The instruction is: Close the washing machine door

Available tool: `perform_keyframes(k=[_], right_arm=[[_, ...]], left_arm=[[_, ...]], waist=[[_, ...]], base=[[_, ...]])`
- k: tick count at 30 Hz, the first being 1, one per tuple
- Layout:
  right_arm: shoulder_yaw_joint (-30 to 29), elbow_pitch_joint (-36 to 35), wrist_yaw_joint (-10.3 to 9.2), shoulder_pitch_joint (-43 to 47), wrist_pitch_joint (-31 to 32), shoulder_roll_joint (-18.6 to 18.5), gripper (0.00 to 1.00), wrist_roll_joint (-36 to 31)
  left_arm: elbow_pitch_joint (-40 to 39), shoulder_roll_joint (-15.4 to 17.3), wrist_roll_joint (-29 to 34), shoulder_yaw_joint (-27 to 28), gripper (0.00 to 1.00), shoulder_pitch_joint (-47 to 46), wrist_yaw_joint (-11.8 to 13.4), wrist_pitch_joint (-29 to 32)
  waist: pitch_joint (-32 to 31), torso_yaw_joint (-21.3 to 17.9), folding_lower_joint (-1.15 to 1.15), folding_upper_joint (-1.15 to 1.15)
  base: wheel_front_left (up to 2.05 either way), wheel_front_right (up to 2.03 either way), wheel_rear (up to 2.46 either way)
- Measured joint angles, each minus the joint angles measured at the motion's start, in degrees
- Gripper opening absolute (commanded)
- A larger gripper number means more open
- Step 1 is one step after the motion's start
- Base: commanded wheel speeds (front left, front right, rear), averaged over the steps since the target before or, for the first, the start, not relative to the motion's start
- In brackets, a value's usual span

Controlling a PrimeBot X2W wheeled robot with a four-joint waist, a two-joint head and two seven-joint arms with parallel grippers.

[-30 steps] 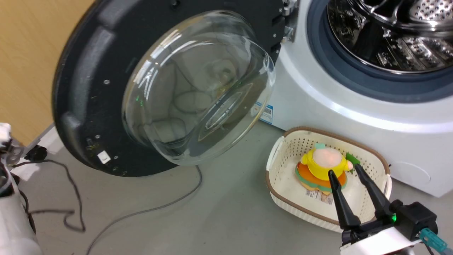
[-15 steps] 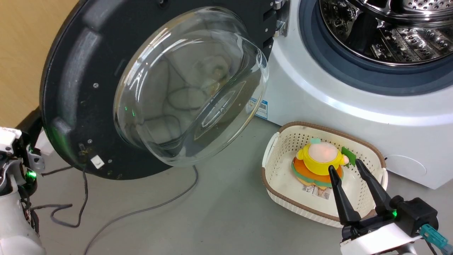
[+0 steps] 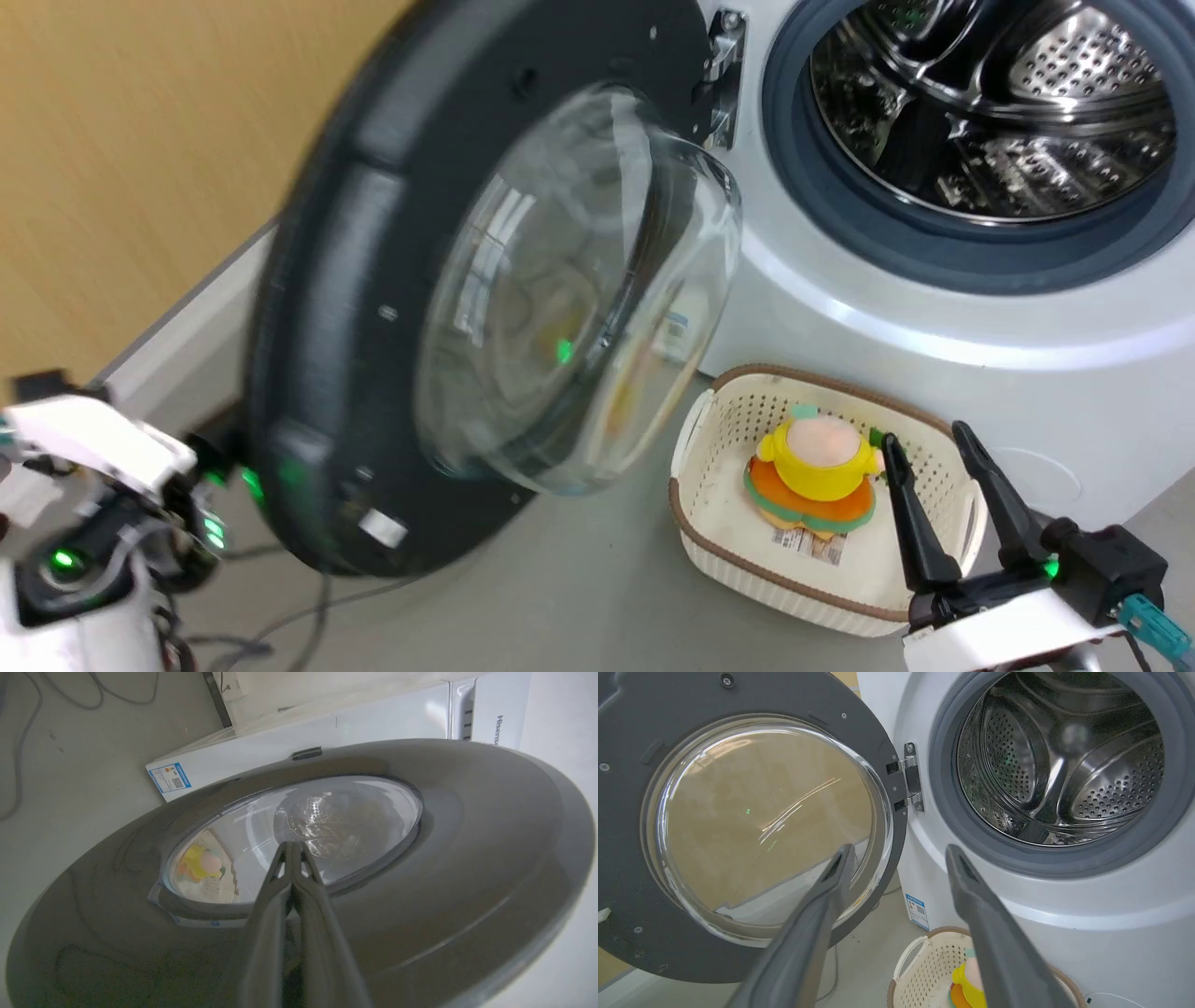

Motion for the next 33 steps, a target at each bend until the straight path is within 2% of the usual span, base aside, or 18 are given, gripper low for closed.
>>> perform_keyframes(k=[6, 13, 17, 22, 28, 33], right_arm=[[-1.5, 0.2, 0.00, 1.2, 0.0, 0.9, 1.00, 0.0], [-2.7, 0.4, 0.00, 2.3, 0.0, 1.6, 1.00, 0.0], [-2.8, 0.4, 0.00, 2.4, 0.0, 1.6, 1.00, 0.0], [-2.8, 0.5, 0.00, 2.4, 0.0, 1.5, 1.00, 0.0], [-2.5, 0.4, 0.00, 2.3, 0.0, 1.2, 1.00, 0.0], [-1.9, 0.3, 0.00, 2.0, 0.0, 1.1, 1.00, 0.0]], left_arm=[[-10.3, -2.7, -2.5, -5.1, 0.00, 7.7, 2.7, 7.5], [-19.3, -3.8, -7.0, -11.5, 0.00, 15.3, 6.7, 8.2], [-22.2, -3.8, -11.8, -16.9, 0.00, 18.2, 8.5, 3.1], [-23.5, -3.9, -14.9, -24.1, 0.00, 19.9, 8.6, -4.2], [-22.0, -4.0, -19.5, -31.5, 0.00, 20.0, 7.3, -13.8], [-18.3, -4.0, -20.7, -37.1, 0.00, 18.8, 4.6, -21.7]], waist=[[-1.6, -1.3, 0.00, 0.00], [-2.8, -4.2, 0.00, 0.00], [-3.0, -6.5, 0.00, 0.00], [-2.6, -10.3, 0.00, 0.00], [-1.7, -15.9, 0.00, 0.00], [-0.6, -21.2, 0.00, 0.00]], base=[[0.00, 0.00, 0.00], [0.00, 0.00, 0.00], [0.00, 0.00, 0.00], [0.00, 0.00, 0.00], [0.00, 0.00, 0.00], [0.00, 0.00, 0.00]])
